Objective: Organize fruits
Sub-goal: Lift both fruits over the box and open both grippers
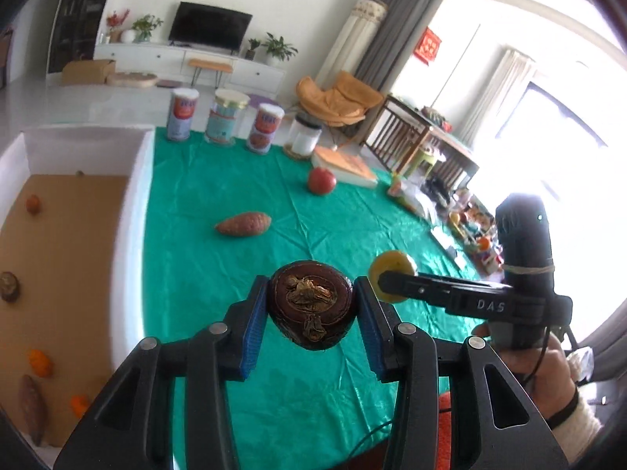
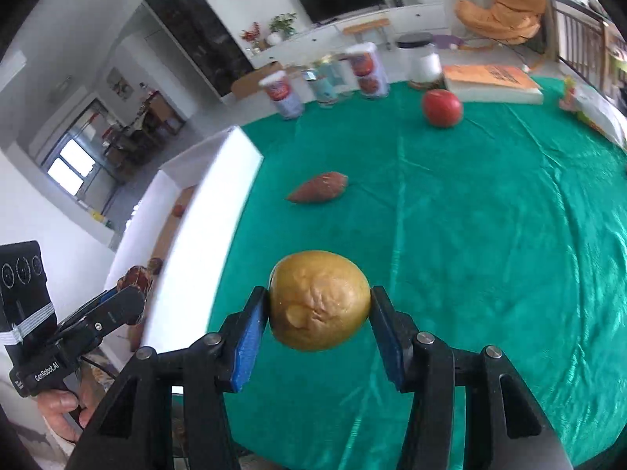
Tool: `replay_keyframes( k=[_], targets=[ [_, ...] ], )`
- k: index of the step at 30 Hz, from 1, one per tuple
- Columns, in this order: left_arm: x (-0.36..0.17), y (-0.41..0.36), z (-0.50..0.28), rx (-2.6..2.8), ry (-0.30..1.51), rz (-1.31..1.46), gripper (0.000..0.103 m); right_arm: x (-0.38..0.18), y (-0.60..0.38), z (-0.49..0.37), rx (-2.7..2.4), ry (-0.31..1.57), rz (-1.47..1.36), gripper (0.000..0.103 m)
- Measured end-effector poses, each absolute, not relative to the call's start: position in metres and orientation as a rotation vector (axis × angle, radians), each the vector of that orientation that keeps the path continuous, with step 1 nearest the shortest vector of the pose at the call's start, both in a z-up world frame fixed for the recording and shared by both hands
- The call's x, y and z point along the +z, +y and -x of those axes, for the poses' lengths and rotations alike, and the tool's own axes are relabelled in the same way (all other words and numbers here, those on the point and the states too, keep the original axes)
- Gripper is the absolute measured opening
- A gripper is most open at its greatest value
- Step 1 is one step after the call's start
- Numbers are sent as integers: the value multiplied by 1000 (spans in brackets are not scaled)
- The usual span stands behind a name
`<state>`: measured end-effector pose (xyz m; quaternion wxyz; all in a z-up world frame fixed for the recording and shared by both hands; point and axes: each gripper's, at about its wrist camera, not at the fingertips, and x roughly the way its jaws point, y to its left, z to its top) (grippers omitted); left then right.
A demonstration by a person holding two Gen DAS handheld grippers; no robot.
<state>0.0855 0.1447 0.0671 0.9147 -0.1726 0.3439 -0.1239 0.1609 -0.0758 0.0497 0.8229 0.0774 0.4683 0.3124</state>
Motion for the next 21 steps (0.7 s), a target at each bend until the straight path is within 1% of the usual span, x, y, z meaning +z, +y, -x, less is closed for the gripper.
replay_keyframes(
  k=[2, 5, 7, 11, 14, 17, 18, 19, 21],
  targets=[
    [83, 180, -71, -189, 683, 359, 45, 68, -28, -150, 768, 974, -116, 52],
    [80, 237, -58, -40, 701, 363, 45, 75, 43, -134, 904, 979, -38, 52],
    [61, 274, -56, 87, 749, 368, 45, 69, 90, -126, 964, 994, 32, 52],
    [5, 338, -54, 263, 872, 428, 45, 37, 165, -112, 1025, 1045, 174, 52],
    [-33, 362, -56, 340, 962, 456, 45, 6, 207, -109, 1023, 1092, 286, 52],
    [-55, 370, -57, 364, 1025, 471, 45, -20, 232, -109, 999, 1133, 353, 52],
    [-58, 370, -58, 372, 1033, 465, 48, -27, 238, -109, 984, 1141, 369, 53],
    [-60, 371, -59, 373, 1033, 462, 56, -30, 242, -111, 973, 1139, 371, 53],
    [-55, 368, -61, 375, 1016, 452, 63, -28, 242, -115, 970, 1126, 340, 53]
  ],
)
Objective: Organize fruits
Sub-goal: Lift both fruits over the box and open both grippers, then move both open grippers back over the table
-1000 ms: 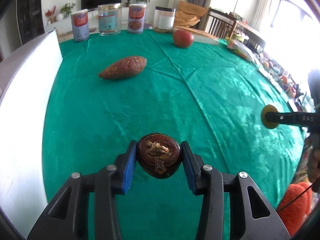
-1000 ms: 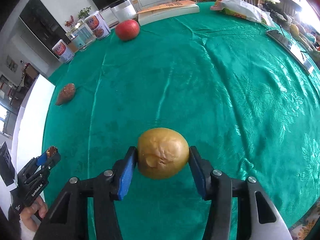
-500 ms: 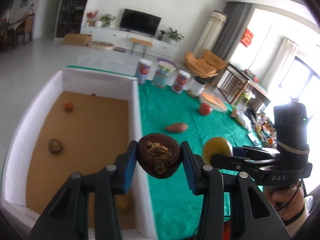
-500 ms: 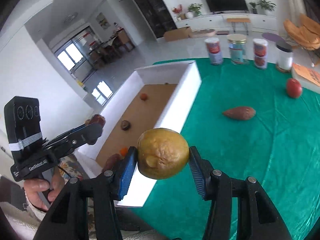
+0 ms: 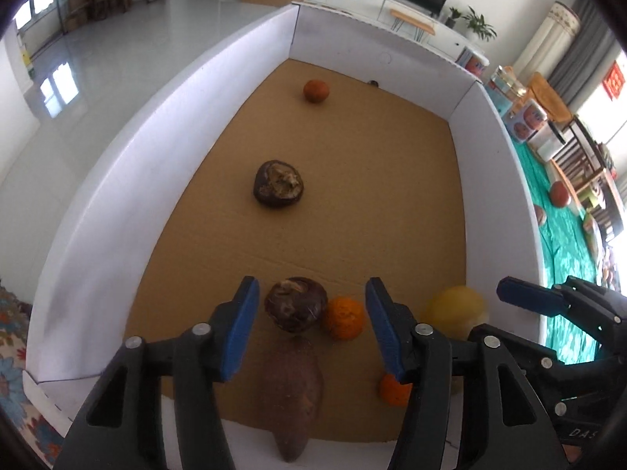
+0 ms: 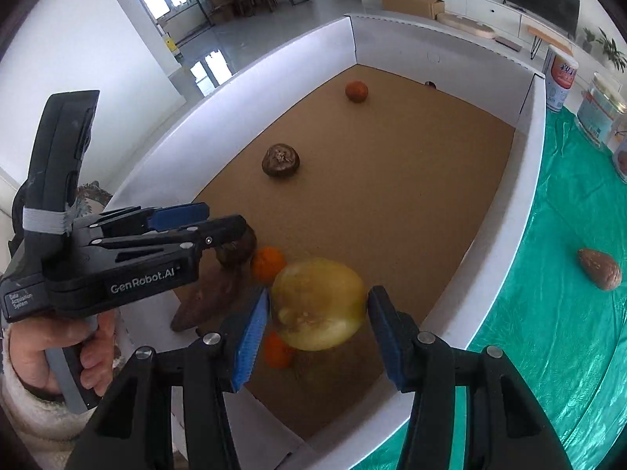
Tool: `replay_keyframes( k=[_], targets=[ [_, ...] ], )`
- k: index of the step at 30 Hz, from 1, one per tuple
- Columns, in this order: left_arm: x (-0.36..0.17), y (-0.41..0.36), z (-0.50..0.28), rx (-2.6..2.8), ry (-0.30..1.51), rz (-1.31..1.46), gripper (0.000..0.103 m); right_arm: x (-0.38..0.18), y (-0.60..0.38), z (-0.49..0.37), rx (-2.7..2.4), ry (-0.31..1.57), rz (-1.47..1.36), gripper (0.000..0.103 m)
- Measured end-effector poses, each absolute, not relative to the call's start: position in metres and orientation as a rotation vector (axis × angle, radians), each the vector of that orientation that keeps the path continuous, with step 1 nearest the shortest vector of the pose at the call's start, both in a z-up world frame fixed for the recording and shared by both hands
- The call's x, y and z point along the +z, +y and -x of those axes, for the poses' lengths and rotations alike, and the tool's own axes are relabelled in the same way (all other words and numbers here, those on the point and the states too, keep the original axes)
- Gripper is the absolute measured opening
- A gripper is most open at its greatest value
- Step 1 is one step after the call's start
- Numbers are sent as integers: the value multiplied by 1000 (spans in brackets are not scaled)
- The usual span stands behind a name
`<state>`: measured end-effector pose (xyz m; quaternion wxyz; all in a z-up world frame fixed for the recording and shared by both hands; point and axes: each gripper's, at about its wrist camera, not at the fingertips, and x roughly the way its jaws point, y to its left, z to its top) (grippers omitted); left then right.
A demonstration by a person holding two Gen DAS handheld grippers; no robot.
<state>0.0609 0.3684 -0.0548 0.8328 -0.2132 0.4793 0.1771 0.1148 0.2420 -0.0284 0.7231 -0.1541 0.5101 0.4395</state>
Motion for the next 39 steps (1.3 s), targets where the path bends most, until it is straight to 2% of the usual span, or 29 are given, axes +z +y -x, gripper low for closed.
replay_keyframes(
  k=[3, 5, 7, 10, 12, 18, 23, 27, 34, 39],
  targets=[
    [-37, 359, -62, 375, 953, 432, 65, -10, 221, -125, 959, 1056, 264, 54],
    [-21, 345, -64, 359, 907, 407, 68, 5, 201, -128, 929, 994, 232, 58],
    [-7, 323, -66, 324, 861, 365, 73, 17, 171, -132, 883, 934, 203, 69],
    [7, 275, -71, 219, 816, 315, 73, 19, 114, -139, 772, 866, 159, 85],
    [10, 236, -77, 124, 808, 293, 74, 8, 69, -146, 672, 851, 146, 90],
    [-20, 114, -108, -159, 892, 212, 77, -68, -71, -162, 293, 929, 200, 90],
    [-61, 47, -140, -216, 946, 110, 77, -101, -165, -166, 70, 971, 160, 90],
    [-85, 29, -166, -186, 930, 38, 77, -97, -203, -187, 18, 987, -3, 90],
    [-118, 32, -200, -118, 950, 8, 77, -111, -217, -230, -76, 967, 11, 103],
    [-121, 30, -203, -95, 914, -20, 77, -116, -226, -249, -56, 954, -22, 103]
  ],
)
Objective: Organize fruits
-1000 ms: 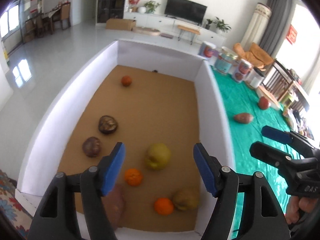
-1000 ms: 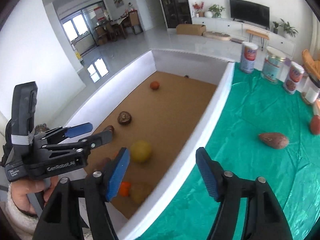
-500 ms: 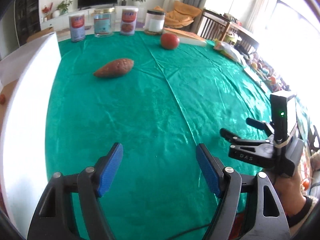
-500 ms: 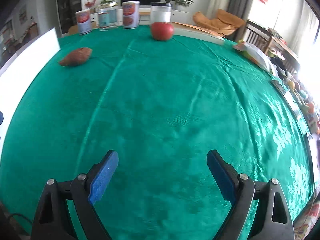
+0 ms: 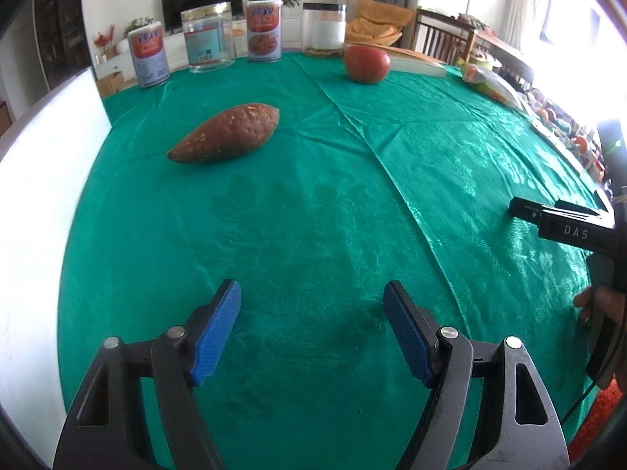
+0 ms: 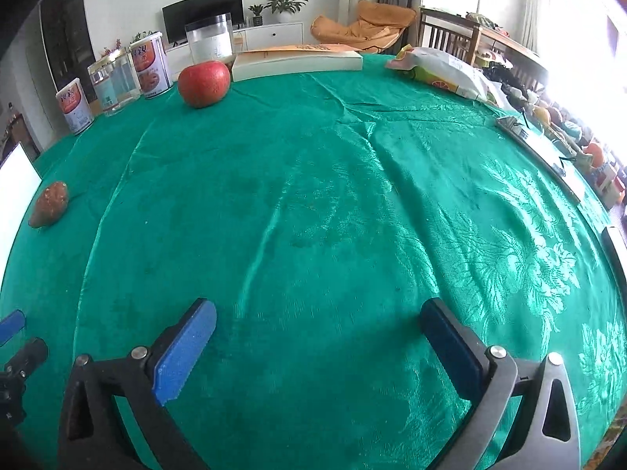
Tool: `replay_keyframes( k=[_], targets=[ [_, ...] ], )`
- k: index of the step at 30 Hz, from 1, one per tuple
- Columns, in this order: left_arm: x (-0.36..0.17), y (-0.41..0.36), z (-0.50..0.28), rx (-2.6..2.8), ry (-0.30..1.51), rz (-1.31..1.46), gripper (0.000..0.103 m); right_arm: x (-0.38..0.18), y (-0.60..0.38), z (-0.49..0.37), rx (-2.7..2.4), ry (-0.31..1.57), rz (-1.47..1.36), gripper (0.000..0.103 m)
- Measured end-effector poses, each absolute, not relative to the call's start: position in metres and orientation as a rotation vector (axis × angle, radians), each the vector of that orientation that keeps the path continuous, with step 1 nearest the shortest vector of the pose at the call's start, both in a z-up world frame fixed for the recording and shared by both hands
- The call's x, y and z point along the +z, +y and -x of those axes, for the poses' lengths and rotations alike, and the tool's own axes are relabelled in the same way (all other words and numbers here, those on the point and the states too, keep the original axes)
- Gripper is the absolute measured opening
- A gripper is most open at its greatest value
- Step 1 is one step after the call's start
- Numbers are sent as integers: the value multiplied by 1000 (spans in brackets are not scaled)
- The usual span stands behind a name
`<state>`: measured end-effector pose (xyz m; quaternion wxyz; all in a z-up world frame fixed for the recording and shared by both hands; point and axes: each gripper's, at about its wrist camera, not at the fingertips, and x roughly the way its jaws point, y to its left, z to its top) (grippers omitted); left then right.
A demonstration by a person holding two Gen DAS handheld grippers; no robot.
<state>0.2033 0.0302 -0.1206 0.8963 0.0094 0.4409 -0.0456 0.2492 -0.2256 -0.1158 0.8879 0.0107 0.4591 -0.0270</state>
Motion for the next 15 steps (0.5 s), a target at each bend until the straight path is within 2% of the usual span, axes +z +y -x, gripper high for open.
replay_keyframes(
  k=[6, 9, 15],
  targets=[
    [-123, 29, -205, -93, 902, -46, 81, -116, -225, -248, -56, 954, -20, 103],
    [-125, 29, -207, -85, 910, -51, 86, -116, -225, -248, -56, 954, -20, 103],
    [-125, 29, -207, -85, 910, -52, 87, -116, -225, -248, -56, 954, -20, 103]
  ],
)
